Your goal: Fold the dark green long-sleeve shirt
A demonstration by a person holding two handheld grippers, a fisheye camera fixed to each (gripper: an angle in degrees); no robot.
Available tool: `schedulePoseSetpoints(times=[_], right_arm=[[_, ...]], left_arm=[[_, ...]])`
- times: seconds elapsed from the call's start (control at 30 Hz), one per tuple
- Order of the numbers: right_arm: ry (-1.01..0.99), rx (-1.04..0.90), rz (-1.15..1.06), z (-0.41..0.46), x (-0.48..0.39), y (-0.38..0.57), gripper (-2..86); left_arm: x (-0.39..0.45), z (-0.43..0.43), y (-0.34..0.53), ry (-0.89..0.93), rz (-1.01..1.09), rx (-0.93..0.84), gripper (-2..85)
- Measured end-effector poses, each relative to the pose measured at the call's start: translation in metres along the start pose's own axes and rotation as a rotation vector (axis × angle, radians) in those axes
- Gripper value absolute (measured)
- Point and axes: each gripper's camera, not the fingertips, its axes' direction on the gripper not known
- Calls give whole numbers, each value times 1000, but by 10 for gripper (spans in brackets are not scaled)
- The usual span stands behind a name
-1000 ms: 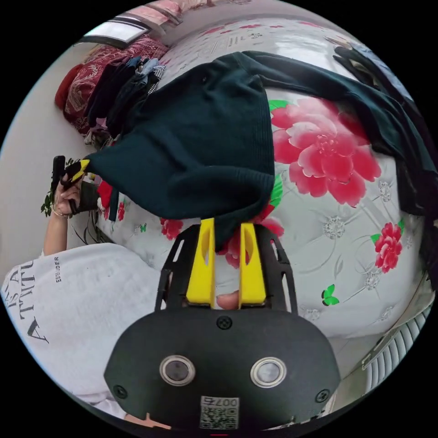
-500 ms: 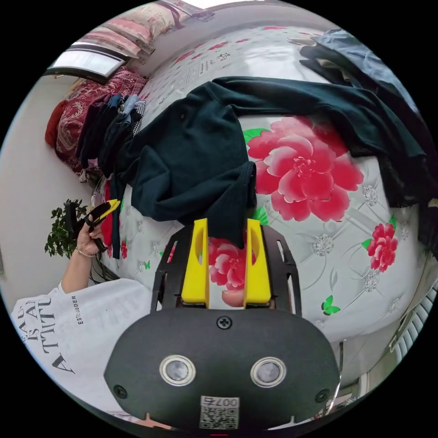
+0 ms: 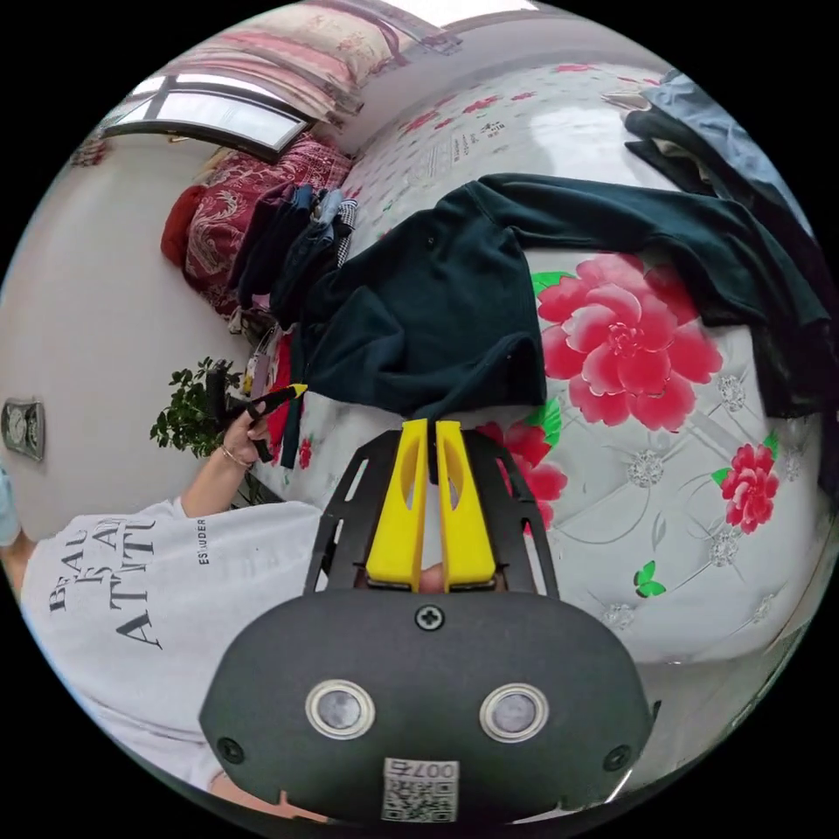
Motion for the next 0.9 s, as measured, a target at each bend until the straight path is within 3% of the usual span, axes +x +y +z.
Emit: schedulePoseSetpoints(times=[0.17, 0.27, 0.4, 0.5, 0.6, 0.73, 0.9], right_arm=[[-13, -97, -79, -12, -16, 44, -2], [52, -225, -133, 3, -25, 73, -2], [101, -387, -127, 56, -18, 108, -1], [211, -583, -159, 112, -14, 128, 0], [220, -654, -172, 132, -19, 126, 2], [294, -542, -198, 109, -32, 89, 9], [367, -188, -244, 63, -57, -24, 27]], left_arm=[[-10, -70, 103, 215, -153, 127, -9], [-1, -94, 165, 107, -207, 78, -9], [17, -53, 231, -70, -244, -184, -9], [9, -13, 263, -74, -377, -291, -8], [6, -8, 274, -59, -457, -288, -1], [11, -50, 253, -165, -433, -178, 35], [11, -90, 175, -289, -310, -8, 61]])
